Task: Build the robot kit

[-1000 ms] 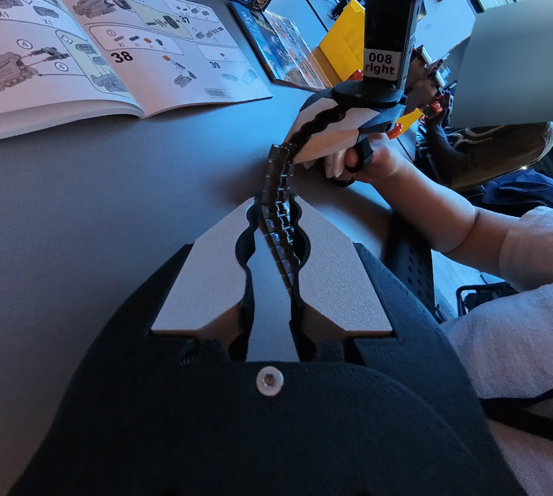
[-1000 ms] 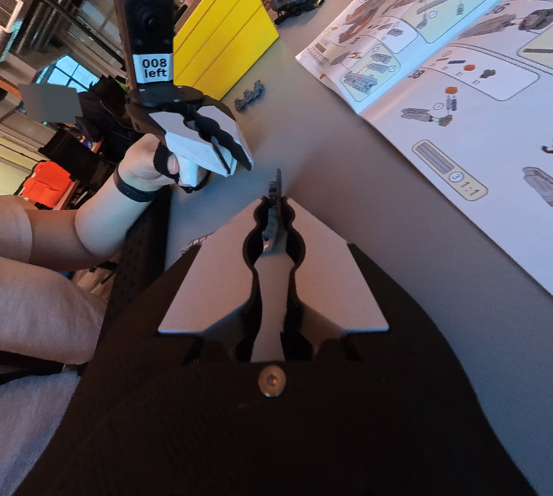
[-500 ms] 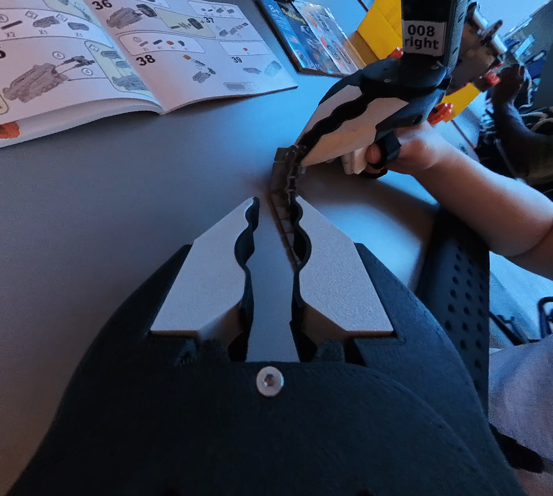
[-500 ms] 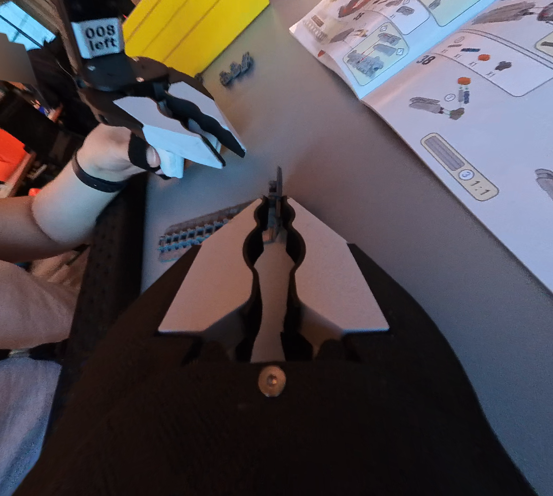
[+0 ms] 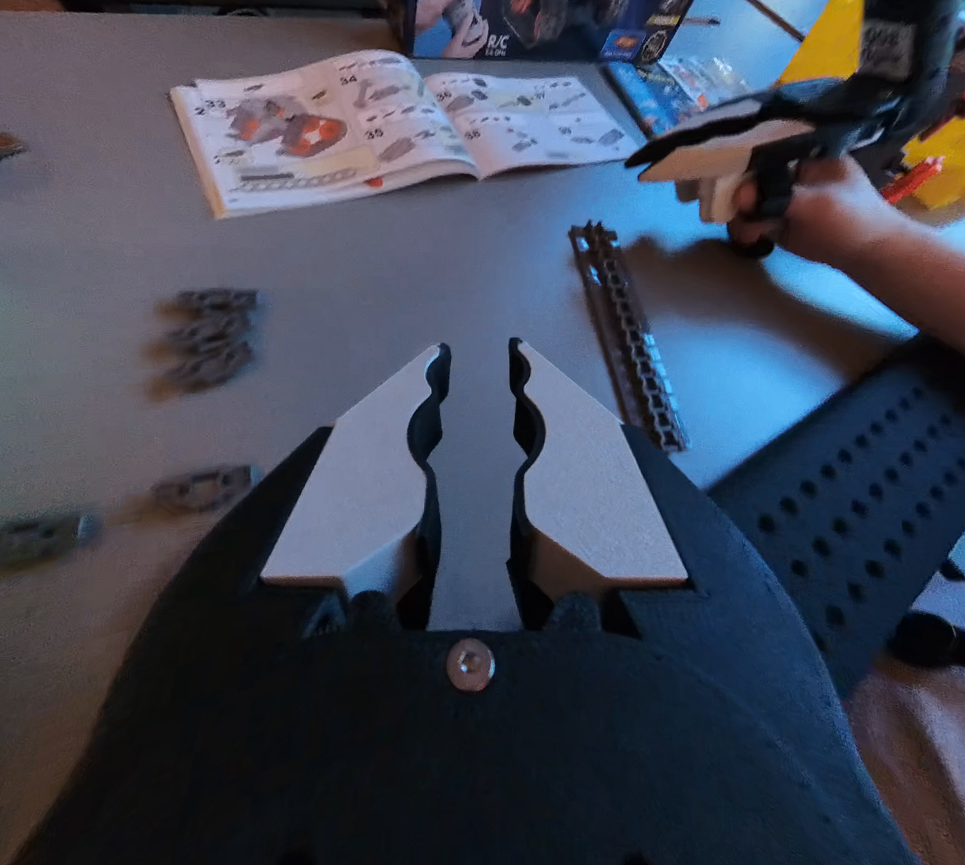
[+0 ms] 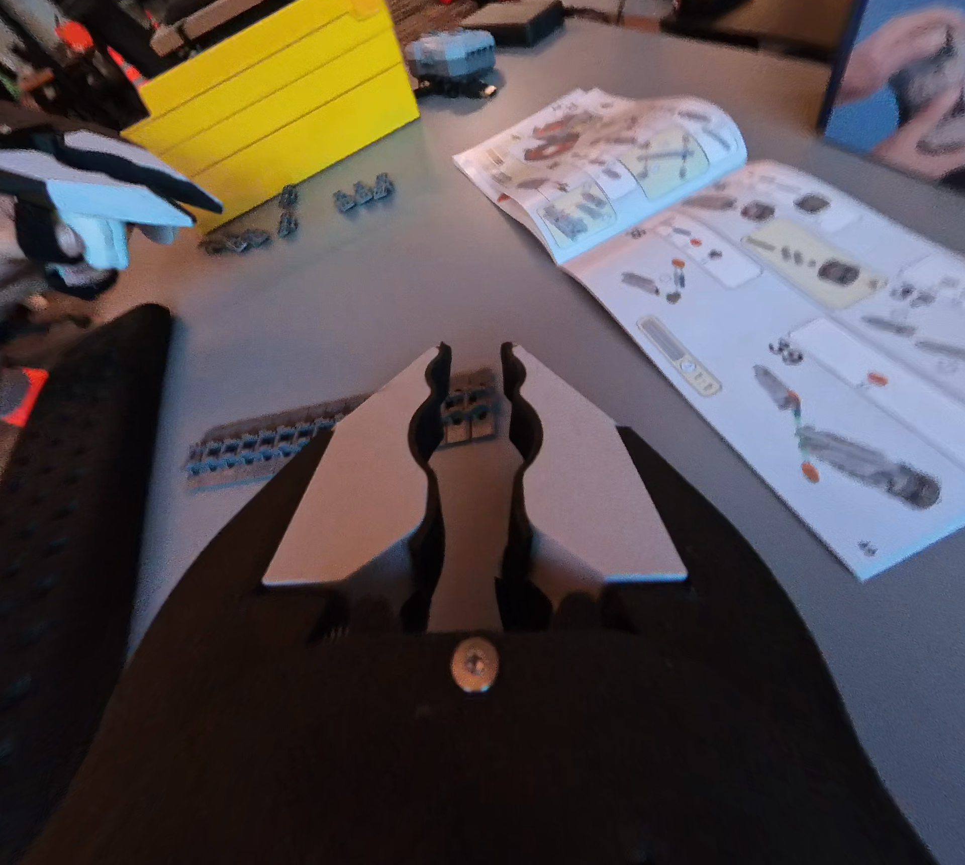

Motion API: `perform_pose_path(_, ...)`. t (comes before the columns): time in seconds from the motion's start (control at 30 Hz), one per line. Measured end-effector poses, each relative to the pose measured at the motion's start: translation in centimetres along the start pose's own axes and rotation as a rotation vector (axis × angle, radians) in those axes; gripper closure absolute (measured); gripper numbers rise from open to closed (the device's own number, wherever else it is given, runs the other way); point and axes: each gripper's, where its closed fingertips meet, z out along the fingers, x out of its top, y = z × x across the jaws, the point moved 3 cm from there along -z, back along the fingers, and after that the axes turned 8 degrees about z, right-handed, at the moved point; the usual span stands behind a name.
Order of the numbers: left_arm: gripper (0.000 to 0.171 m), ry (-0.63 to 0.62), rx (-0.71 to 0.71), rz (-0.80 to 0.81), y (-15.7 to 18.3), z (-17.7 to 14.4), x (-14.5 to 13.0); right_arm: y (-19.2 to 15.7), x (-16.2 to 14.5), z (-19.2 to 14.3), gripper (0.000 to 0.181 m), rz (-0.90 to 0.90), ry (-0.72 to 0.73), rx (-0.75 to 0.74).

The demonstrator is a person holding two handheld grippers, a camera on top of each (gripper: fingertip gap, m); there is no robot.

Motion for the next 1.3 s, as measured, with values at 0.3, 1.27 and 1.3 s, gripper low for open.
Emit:
perform_pose_path(0.3,0.157,-0.111,-0.252,0.027,8.1,2.7,-3.1,-5.3,-4.5,2.1,0.181,-0.459,-0.319,0.012)
perform_pose_path(1.27,0.150,-0.922,0.332,0.540,-8.6,-7.8,-9.8,-1.4,-1.4,1.0,0.181,-0.256,-0.101,0.017)
perform_pose_path(1.3,0.153,-0.925,0.323,0.529,-8.5,-7.7,-10.0,-1.5,-1.6,1.1,0.181,-0.258,-0.116,0.017)
